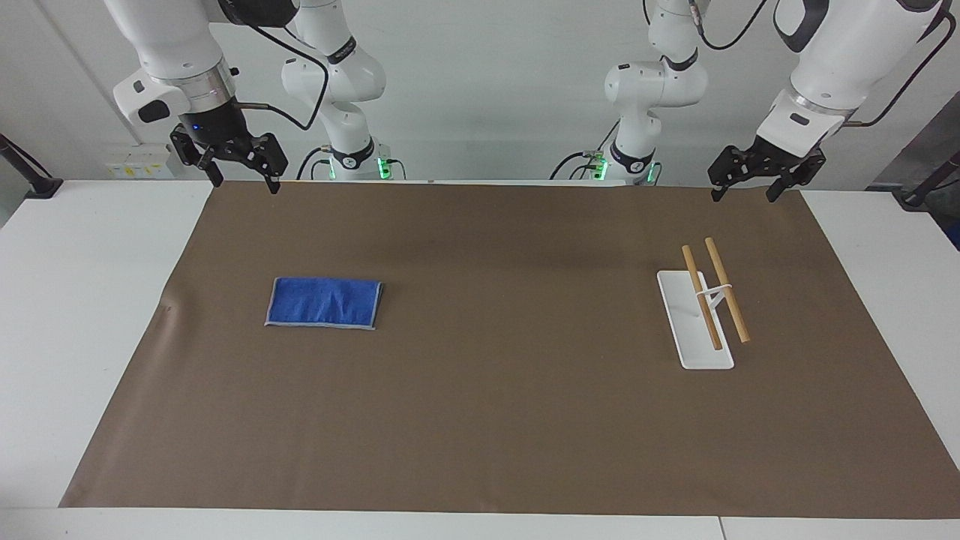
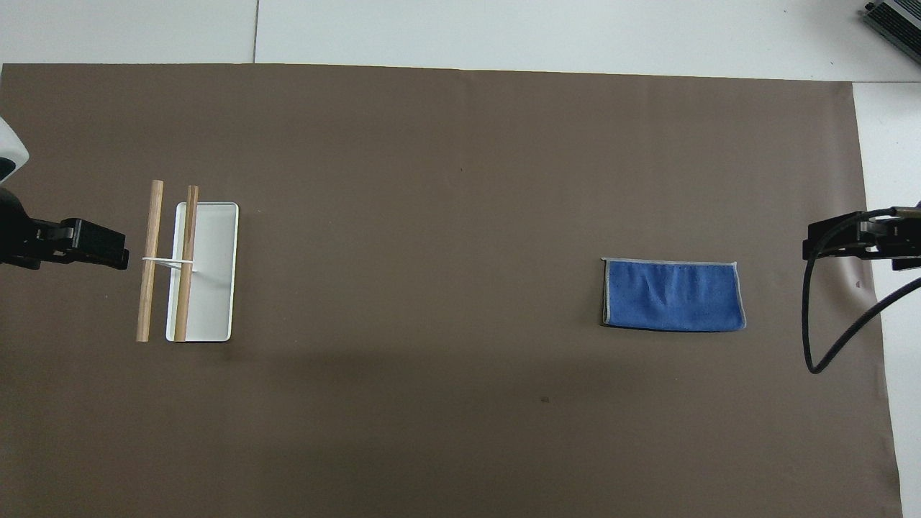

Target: Right arm passes towel to left arm to hang

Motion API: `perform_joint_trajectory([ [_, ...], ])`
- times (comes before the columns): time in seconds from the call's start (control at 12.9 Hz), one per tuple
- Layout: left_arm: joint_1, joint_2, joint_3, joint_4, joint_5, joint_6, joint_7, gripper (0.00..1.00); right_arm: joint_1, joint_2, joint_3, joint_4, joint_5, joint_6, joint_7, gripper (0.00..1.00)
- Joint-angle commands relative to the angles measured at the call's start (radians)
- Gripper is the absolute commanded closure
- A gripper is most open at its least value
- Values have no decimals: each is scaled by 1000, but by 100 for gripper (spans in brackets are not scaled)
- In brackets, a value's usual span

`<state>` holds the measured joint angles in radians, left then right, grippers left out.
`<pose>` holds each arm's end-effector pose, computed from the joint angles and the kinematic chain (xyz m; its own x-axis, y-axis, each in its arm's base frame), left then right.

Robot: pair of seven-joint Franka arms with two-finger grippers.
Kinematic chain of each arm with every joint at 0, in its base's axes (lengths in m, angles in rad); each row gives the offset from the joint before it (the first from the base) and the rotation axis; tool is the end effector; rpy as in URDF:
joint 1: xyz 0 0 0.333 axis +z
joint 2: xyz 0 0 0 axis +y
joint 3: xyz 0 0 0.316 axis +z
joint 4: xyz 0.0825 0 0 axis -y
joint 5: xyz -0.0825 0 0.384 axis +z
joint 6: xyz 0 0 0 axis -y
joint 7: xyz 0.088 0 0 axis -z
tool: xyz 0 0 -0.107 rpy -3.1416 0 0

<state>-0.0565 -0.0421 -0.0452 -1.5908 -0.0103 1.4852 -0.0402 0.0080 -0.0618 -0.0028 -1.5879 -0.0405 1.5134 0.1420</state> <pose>0.5293 -0.0557 0.6308 0.9960 -0.0620 -0.0638 -0.0617 -0.9981 0.0058 0.5294 -0.0018 0.6450 0.9903 -0.1386 -0.0068 -0.1382 -0.9895 0.0417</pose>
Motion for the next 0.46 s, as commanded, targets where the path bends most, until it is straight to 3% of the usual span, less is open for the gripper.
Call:
perform_joint_trajectory([
  [0.0, 9, -13, -8, -8, 21, -5, 0, 0, 1, -39, 4, -58, -6, 24, 30, 0],
  [0.39, 9, -13, -7, -8, 21, -5, 0, 0, 0, -99, 4, -206, 1, 125, -50, 0],
])
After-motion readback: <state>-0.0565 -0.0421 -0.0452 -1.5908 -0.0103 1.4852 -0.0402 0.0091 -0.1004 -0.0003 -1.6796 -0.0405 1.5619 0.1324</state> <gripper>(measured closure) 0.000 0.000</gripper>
